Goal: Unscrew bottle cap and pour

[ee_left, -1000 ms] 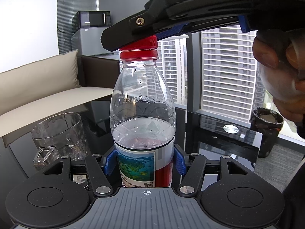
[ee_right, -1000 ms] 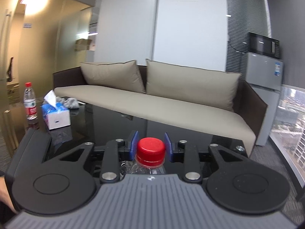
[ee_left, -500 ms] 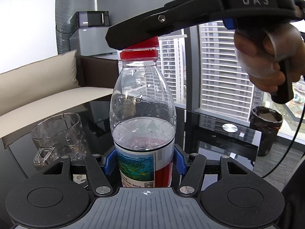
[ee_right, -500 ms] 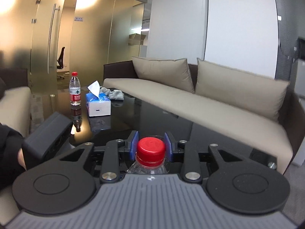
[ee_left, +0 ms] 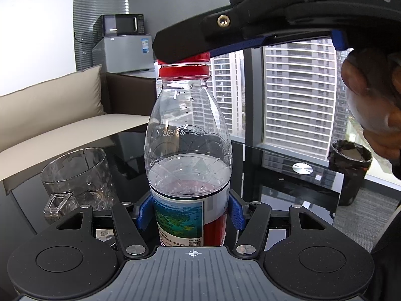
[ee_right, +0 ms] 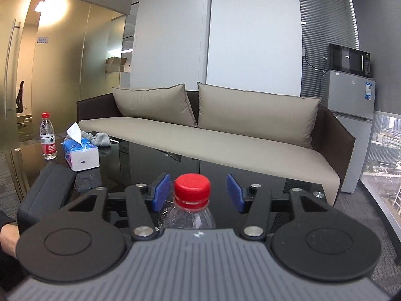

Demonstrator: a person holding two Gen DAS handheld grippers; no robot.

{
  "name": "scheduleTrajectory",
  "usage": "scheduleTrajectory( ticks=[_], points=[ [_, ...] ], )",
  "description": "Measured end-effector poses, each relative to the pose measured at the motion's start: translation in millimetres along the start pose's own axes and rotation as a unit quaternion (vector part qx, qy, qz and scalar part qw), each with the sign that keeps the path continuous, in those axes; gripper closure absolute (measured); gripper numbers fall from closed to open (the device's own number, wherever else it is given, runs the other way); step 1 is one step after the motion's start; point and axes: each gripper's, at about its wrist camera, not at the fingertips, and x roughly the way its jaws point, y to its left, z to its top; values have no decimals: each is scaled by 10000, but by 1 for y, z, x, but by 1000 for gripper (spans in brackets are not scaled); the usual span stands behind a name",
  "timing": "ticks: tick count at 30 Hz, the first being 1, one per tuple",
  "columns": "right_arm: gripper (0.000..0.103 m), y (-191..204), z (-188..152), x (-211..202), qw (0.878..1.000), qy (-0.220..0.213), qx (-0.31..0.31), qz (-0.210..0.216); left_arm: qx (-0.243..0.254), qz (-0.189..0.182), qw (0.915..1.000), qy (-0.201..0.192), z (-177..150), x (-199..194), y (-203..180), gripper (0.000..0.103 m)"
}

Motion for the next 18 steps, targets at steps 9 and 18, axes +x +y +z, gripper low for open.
scheduleTrajectory(
  ticks=[9, 18],
  points=[
    [49, -7, -4, -6, 9998, -42, 166, -58, 24, -2, 10000, -4, 1, 0, 0, 47],
    [48, -14, -3, -12, 9997, 1, 228, -7, 5, 1, 10000, -4, 1, 0, 1, 47]
  ],
)
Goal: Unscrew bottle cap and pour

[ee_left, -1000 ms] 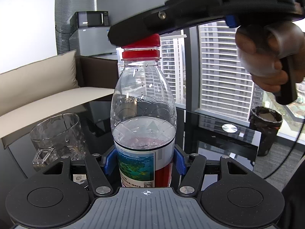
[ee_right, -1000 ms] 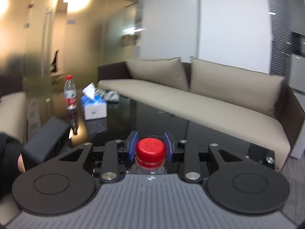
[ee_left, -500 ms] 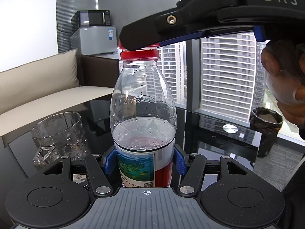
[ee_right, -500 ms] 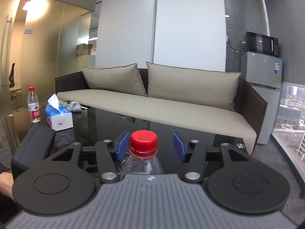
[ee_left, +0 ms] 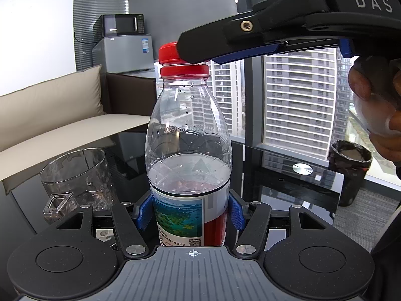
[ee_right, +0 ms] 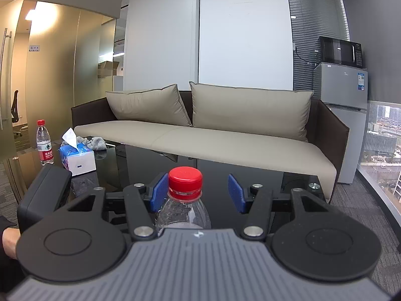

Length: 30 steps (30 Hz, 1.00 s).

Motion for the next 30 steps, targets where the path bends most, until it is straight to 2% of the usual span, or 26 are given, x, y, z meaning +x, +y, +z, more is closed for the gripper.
scheduleTrajectory(
  ticks=[21, 30],
  points=[
    [48, 7, 1, -3, 9999, 18, -122, 84, -17, 0, 10000, 15, 1, 1, -1, 47],
    [48, 8, 1, 3, 9999, 41, -118, -16, -34, -12, 10000, 16, 0, -1, 5, 47]
  ],
)
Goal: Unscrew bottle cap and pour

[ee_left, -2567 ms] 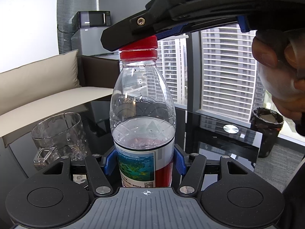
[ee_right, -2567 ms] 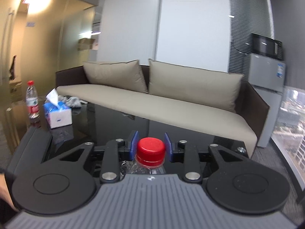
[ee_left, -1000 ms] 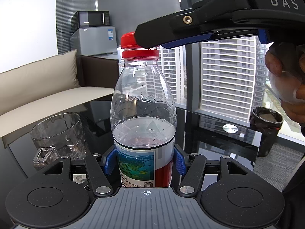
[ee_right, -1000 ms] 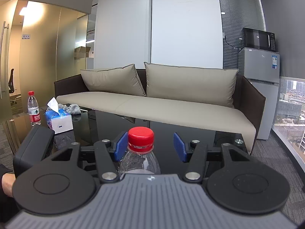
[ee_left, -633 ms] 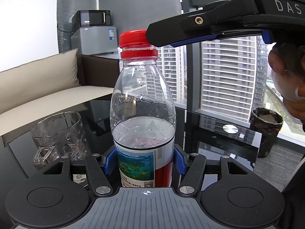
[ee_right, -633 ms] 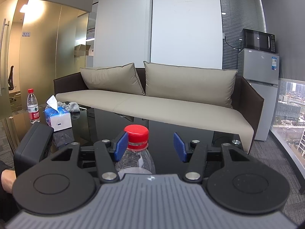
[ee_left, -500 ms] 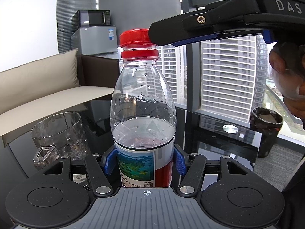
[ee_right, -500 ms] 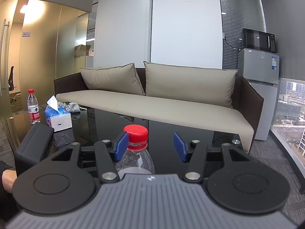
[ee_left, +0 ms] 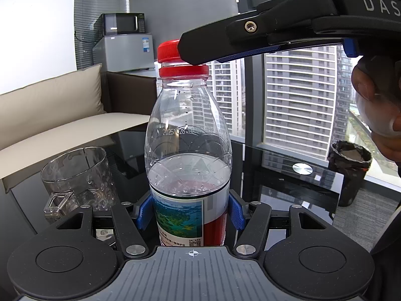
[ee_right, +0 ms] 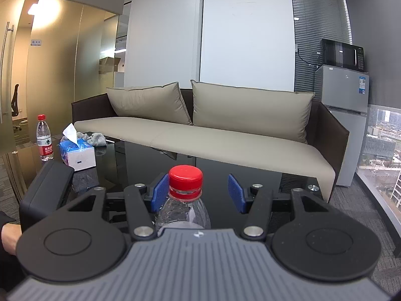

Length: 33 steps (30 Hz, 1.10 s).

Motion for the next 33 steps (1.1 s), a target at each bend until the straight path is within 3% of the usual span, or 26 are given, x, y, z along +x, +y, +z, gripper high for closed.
scheduleTrajectory(
  ticks=[33],
  points=[
    [48, -2, 1, -3, 10000, -4, 56, 28, 10, 11, 10000, 16, 1, -2, -3, 47]
  ],
)
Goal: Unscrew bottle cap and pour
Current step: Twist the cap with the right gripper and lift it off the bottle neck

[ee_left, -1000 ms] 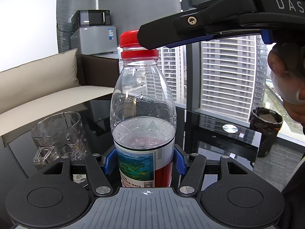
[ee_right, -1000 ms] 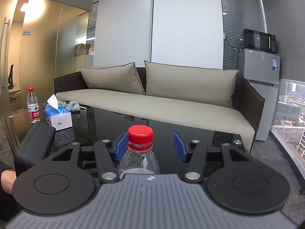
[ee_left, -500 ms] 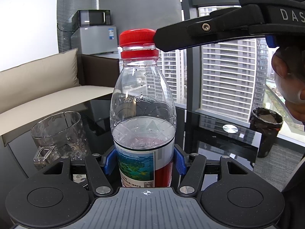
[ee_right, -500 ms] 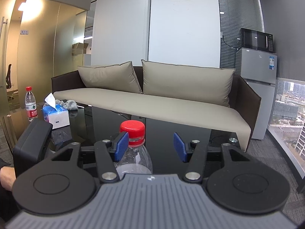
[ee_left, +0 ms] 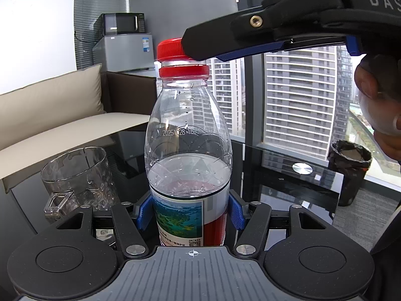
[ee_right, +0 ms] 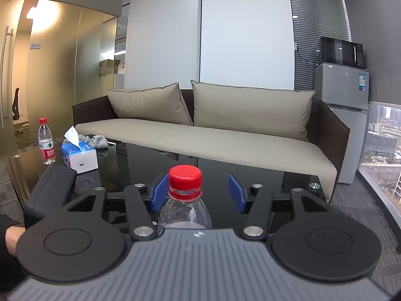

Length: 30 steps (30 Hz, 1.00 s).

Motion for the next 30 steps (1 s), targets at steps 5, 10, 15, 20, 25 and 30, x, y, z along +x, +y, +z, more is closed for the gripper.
scheduleTrajectory(
  ticks=[5, 10, 15, 20, 25, 30],
  points=[
    [48, -2, 0, -1, 10000, -1, 13, -25, 1, 1, 10000, 2, 0, 0, 0, 47],
    [48, -7, -1, -4, 9999, 11, 83, -81, -19, 4, 10000, 11, 1, 1, -2, 46],
    [48, -10, -2, -8, 9999, -3, 79, -94, -9, 8, 10000, 8, 1, 2, -3, 47],
    [47, -10, -3, -10, 9999, -33, 111, -39, -8, 5, 10000, 9, 2, 2, -4, 47],
    [47, -5, 1, -9, 9999, -85, 108, 35, -11, 2, 10000, 10, 1, 1, -2, 47],
    [47, 1, 3, -4, 9999, -73, 28, 128, -7, 4, 10000, 12, 0, 0, -4, 46]
  ],
)
